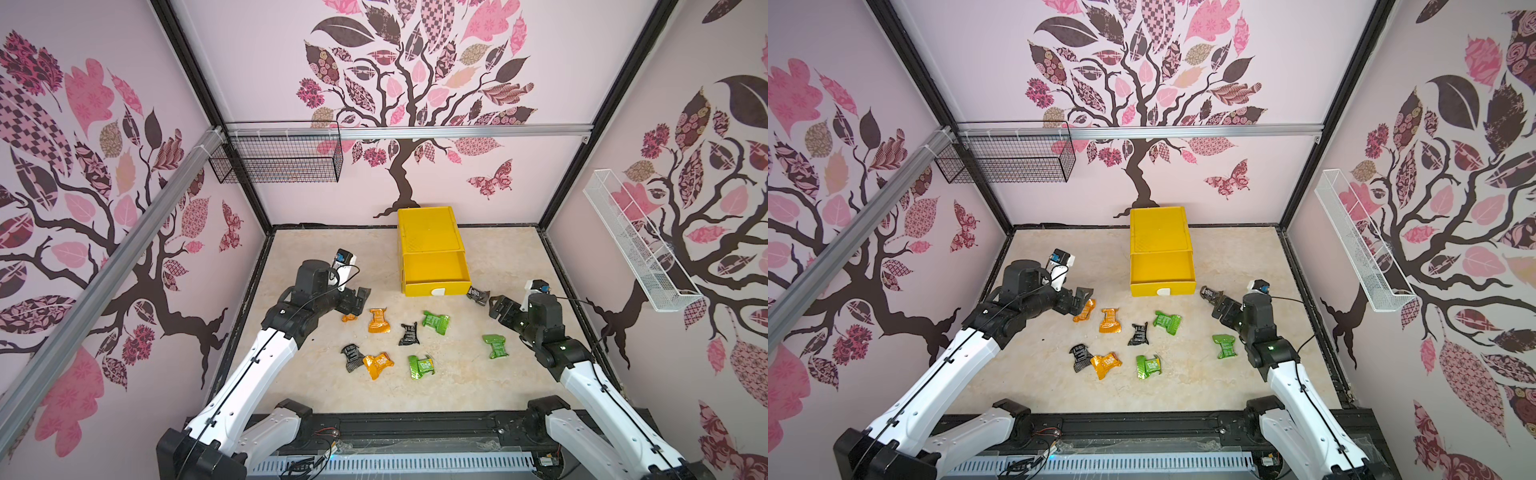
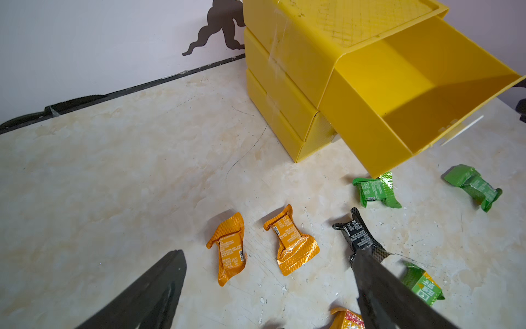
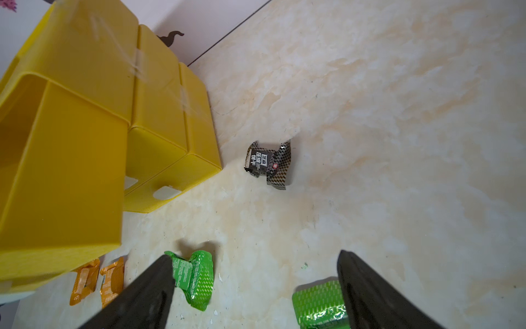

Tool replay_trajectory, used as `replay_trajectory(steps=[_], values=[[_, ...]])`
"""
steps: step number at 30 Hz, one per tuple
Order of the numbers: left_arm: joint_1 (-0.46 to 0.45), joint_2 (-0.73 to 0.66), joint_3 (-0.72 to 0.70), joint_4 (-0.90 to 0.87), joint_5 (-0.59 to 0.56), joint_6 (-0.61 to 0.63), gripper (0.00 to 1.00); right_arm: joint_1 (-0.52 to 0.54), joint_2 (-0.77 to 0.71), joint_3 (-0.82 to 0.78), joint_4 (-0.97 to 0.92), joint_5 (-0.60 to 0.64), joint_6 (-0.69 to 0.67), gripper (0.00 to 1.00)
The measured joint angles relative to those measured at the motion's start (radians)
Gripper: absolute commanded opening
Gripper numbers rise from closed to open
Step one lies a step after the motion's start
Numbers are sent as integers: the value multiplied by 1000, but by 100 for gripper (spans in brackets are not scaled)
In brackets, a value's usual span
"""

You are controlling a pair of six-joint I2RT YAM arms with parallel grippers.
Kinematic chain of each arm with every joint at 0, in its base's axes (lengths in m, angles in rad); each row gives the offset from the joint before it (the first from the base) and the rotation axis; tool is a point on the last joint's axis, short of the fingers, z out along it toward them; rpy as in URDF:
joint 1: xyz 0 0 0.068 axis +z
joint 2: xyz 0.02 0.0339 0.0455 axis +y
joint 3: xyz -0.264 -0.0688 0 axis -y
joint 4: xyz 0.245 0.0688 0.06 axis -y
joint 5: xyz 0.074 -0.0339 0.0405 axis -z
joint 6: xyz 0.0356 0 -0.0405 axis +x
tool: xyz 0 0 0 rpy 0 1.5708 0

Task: Place the cookies into the drawer by color
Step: Pick up the cookie at the center of the board.

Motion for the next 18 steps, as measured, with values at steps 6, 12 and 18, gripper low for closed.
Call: replay_trajectory(steps=[6, 12, 18], values=[[66, -34, -60, 22, 43, 8, 97, -24, 112, 8, 29, -30, 29, 92], [73, -36, -93, 58, 71, 4, 97, -60, 230, 18, 103, -71, 51, 89], [73, -36, -116, 81, 89, 1, 97, -105, 393, 74, 153, -139, 74, 81]])
